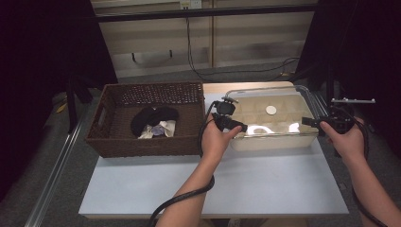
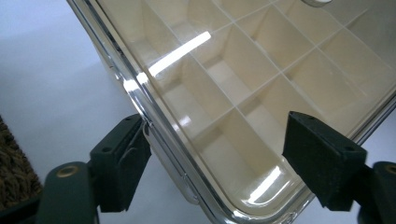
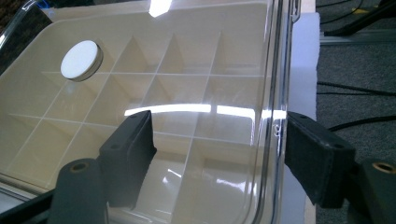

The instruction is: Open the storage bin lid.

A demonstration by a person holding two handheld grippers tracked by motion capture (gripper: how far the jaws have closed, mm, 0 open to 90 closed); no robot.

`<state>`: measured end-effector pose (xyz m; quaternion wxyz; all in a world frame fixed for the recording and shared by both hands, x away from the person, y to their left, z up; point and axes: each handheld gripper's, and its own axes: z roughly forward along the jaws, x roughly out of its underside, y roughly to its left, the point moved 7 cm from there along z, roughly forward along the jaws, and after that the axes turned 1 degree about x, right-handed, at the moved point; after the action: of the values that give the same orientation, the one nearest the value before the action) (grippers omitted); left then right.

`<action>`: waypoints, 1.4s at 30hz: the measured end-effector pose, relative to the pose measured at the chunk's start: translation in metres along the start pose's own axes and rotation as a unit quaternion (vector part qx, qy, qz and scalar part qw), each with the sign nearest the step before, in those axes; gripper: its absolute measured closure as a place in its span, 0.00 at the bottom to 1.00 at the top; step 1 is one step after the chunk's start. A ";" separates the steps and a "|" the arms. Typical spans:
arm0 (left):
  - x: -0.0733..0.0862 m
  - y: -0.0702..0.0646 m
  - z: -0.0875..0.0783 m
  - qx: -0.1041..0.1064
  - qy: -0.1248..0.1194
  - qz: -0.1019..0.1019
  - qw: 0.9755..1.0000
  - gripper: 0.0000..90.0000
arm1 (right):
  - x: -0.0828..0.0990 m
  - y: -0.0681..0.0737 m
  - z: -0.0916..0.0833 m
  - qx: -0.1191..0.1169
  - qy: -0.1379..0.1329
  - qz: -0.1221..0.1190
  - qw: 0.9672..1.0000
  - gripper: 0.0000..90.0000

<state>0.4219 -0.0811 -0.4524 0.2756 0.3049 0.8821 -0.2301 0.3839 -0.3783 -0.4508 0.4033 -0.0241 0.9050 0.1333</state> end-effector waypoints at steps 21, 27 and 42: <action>0.011 -0.007 -0.028 -0.006 0.010 0.001 1.000 0.43 | 0.020 0.017 -0.032 -0.001 -0.023 -0.012 1.000 0.34; 0.022 -0.016 -0.034 -0.001 0.005 0.012 1.000 0.44 | 0.036 0.018 -0.040 -0.008 -0.024 -0.007 1.000 0.34; 0.057 -0.031 -0.053 0.006 0.007 0.051 0.999 0.47 | 0.071 0.032 -0.063 -0.014 -0.028 -0.032 0.999 0.34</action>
<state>0.3446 -0.0492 -0.4412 0.2787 0.3528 0.8660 -0.2190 0.2855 -0.3598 -0.4558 0.4324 -0.0547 0.8900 0.1337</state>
